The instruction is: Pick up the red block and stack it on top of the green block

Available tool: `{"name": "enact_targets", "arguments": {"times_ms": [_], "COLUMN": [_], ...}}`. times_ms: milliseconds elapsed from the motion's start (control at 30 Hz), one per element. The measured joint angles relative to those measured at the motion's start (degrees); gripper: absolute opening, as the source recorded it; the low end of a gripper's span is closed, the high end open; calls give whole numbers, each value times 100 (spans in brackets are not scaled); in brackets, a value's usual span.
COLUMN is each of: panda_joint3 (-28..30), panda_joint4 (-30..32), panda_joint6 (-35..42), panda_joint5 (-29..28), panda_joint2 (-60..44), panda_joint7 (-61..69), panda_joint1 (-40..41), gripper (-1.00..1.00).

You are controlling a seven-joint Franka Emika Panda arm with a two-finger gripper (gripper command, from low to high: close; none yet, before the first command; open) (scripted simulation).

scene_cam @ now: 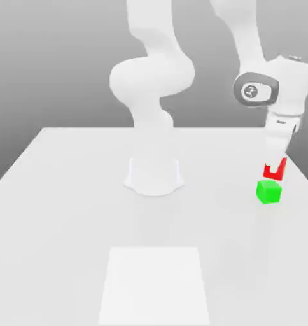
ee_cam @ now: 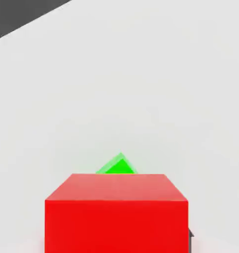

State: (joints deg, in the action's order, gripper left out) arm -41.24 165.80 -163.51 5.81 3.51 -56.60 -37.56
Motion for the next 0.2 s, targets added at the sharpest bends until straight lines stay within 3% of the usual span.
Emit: {"name": "enact_targets", "arguments": {"times_ms": [167, 200], "panda_joint3": [241, 344], "panda_joint4": [-11, -18], "panda_joint6": [-378, -436], "panda_joint5": [-1251, -1490], "panda_joint2": [-545, -639], "panda_joint7": [-882, -1053], "panda_joint1": [131, 94], "gripper": [-100, 100]}}
